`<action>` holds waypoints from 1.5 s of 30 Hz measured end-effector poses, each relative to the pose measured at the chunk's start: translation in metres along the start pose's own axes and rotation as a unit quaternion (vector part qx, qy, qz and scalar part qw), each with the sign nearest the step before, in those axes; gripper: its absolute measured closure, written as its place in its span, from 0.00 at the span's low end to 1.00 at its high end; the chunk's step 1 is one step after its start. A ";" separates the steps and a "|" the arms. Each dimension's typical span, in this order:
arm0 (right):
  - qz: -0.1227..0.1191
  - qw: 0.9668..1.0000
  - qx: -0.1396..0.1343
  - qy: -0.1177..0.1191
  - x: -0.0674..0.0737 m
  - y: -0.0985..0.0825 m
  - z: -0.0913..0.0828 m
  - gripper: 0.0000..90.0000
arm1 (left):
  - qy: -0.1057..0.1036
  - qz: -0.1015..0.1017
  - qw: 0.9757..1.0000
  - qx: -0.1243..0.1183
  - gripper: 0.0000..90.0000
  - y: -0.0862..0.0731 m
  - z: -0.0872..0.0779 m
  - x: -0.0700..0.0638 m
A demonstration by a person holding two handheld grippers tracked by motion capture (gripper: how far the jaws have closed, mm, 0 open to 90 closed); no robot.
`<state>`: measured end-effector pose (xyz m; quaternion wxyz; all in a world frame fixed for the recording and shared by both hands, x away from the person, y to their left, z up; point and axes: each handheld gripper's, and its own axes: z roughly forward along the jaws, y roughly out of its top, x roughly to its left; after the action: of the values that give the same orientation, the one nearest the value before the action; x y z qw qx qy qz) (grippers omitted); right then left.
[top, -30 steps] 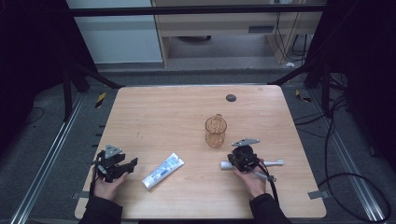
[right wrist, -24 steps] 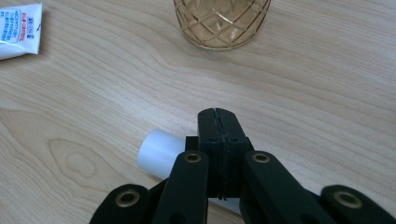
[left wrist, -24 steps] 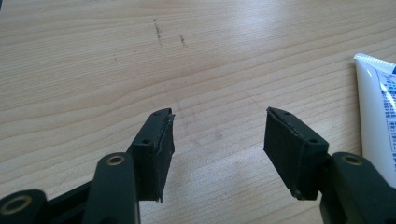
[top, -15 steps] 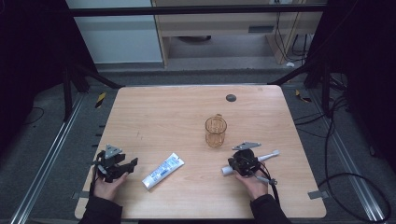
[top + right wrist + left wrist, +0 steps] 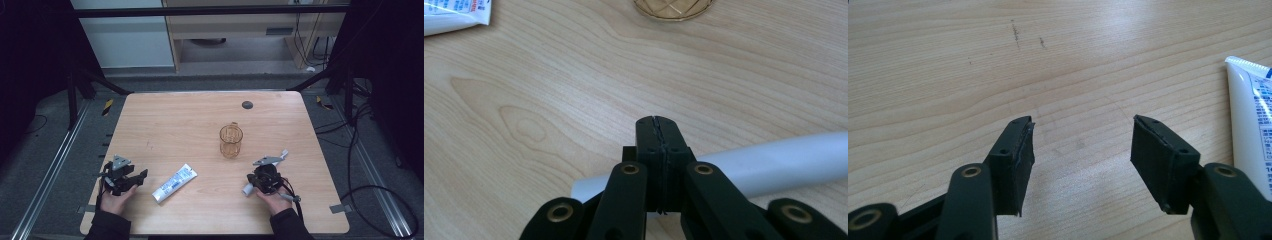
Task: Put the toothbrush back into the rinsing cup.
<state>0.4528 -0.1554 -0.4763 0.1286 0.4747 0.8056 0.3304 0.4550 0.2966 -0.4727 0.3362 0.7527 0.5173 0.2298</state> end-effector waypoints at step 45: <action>0.011 1.000 0.015 0.001 -0.011 -0.023 -0.023 1.00 | 0.001 -0.002 1.000 0.000 0.46 0.000 0.000 0.000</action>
<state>0.4310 -0.1813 -0.4752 0.1173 0.4854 0.8050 0.3204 0.4550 0.2965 -0.4731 0.3366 0.7511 0.5193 0.2297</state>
